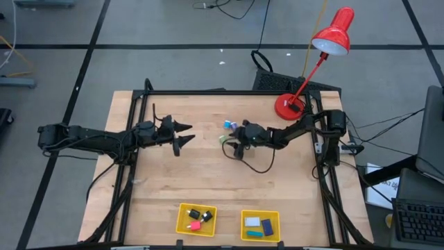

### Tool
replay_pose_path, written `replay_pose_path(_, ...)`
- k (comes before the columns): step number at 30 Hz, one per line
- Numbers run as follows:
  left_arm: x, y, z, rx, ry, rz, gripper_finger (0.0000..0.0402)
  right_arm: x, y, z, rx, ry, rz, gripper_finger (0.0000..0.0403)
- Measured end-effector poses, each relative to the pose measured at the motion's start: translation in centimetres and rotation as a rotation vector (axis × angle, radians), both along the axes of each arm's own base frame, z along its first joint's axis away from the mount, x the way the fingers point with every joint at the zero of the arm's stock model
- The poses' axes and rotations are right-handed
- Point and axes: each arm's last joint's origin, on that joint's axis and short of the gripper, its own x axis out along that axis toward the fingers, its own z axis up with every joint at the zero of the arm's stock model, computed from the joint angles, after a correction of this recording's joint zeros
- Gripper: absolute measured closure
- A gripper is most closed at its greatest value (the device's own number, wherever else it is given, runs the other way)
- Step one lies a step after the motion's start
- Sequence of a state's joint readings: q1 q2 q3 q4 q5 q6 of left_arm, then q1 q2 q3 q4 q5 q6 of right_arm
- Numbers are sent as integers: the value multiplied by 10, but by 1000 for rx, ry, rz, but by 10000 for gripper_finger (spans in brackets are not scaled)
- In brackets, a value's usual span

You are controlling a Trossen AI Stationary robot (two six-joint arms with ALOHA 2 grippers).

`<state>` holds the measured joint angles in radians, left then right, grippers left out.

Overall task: Pick & Place Office items
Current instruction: Put the green adapter into the left yellow bin

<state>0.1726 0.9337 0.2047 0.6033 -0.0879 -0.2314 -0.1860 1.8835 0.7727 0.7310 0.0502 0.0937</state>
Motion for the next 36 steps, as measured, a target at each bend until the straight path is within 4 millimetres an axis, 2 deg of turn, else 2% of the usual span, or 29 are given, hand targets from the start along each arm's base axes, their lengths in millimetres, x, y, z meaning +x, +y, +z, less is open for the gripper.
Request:
replay_pose_path(7, 0, 0, 0, 0, 0, 0, 160, 8, 7, 8, 76, -73, -21, 170)
replay_pose_path(14, 0, 0, 0, 13, 4, 13, 160, 30, 21, 5, -81, 21, -106, 122)
replay_pose_path(17, 0, 0, 0, 2, 0, 18, 160, 34, 20, 8, -72, 28, -116, 123)
replay_pose_path(24, 0, 0, 0, -6, -1, 18, 160, 31, 16, 2, -22, 93, -146, 142)
replay_pose_path(30, 0, 0, 0, -7, -2, 19, 160, 31, 15, 1, 6, 94, -103, 150)
replay_pose_path(36, 0, 1, 0, -7, -3, 20, 160, 33, 13, -20, 12, 116, -107, 157)
